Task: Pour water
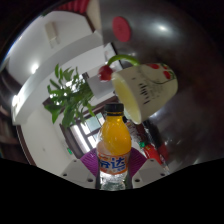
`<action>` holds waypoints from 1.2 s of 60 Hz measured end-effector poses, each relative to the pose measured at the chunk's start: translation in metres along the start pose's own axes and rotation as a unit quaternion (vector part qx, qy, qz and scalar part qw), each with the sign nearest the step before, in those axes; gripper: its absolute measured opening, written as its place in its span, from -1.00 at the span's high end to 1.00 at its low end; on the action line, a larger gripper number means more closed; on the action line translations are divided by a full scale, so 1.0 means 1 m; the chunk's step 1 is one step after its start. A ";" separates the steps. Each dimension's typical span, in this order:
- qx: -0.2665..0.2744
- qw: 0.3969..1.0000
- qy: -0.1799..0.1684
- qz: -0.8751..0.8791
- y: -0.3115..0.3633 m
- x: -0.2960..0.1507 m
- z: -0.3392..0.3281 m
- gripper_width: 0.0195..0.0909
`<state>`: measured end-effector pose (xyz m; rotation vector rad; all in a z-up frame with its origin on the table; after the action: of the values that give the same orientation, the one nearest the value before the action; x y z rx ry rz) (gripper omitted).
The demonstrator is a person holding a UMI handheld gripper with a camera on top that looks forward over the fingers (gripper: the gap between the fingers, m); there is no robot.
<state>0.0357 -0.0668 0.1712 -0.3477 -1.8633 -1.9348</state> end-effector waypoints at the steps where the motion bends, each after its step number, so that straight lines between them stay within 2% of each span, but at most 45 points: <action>1: 0.004 1.000 0.004 -0.012 0.002 0.002 0.002 0.54; 10: 0.043 0.981 0.035 -0.185 0.030 0.026 0.015 0.54; 18: 0.099 0.911 0.045 -0.397 0.072 0.041 0.019 0.53; 28: 0.146 0.791 0.011 -0.595 0.127 0.035 0.027 0.53; 33: 0.166 0.719 -0.035 -0.674 0.152 0.030 0.026 0.49; 38: 0.199 0.649 -0.091 -0.729 0.178 0.007 0.020 0.49; 39: 0.203 0.635 -0.099 -0.739 0.178 -0.013 0.018 0.49; 44: 0.244 0.588 -0.143 -0.758 0.188 -0.027 0.008 0.49; 50: 0.280 0.545 -0.177 -0.770 0.196 -0.075 -0.006 0.46; 56: 0.320 0.517 -0.192 -0.770 0.184 -0.110 -0.016 0.45; 57: 0.322 0.514 -0.193 -0.771 0.180 -0.128 -0.017 0.45; 62: 0.339 0.514 -0.204 -0.761 0.169 -0.156 -0.023 0.46; 72: 0.362 0.515 -0.191 -0.753 0.134 -0.206 -0.033 0.46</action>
<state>0.2826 -0.0728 0.1923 1.8596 -3.5415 -1.2240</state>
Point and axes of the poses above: the point between the fingertips, and its own axes, seen from behind it with the camera up: y to the left, x down, z forward, the way the camera looks, the point moved 10 cm from there along -z, backward, against the way the camera looks, and after that the axes turned 12 degrees about y, right-handed, at the moved point
